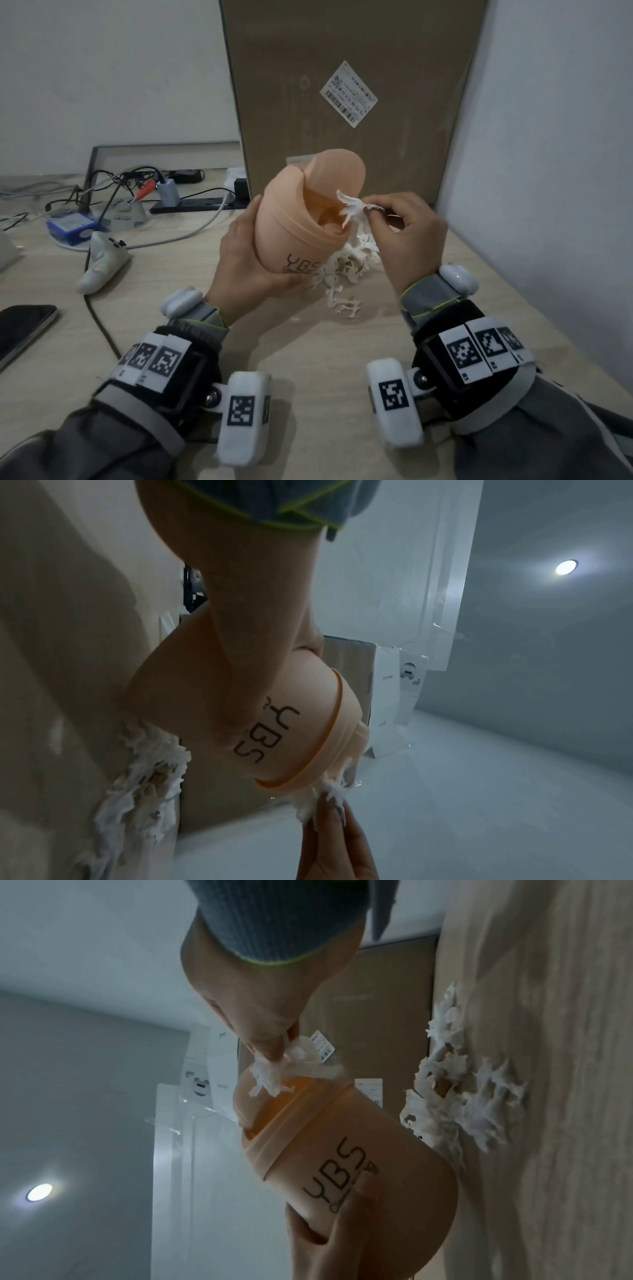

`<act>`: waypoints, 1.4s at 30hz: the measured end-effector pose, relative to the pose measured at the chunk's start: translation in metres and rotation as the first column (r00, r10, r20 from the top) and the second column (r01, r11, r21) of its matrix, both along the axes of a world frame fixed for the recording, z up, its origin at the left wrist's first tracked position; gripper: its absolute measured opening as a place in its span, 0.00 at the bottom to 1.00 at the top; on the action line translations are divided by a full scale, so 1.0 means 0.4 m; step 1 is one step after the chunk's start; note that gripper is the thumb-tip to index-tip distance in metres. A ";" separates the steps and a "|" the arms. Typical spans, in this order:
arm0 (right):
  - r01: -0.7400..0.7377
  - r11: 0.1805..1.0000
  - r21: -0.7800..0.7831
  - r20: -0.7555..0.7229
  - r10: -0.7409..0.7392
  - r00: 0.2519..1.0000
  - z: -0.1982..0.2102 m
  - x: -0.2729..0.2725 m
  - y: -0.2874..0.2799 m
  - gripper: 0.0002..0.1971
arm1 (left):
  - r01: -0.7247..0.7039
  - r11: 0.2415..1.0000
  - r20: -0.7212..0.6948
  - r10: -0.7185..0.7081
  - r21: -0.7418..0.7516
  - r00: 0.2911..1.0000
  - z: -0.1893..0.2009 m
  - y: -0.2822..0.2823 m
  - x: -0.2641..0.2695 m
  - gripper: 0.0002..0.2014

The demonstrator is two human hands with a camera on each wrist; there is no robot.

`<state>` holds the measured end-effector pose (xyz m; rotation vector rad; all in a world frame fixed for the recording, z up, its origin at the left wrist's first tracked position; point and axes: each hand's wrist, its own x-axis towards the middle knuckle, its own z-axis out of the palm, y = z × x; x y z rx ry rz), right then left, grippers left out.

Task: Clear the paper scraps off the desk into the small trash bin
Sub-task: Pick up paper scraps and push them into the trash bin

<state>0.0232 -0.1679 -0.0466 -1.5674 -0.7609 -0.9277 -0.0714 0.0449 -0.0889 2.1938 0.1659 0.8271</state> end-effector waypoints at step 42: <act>-0.309 0.896 -0.320 -0.138 0.279 0.951 -0.003 -0.043 0.023 0.24 | 0.072 0.997 -0.019 -0.072 0.010 0.997 0.009 -0.034 -0.009 0.67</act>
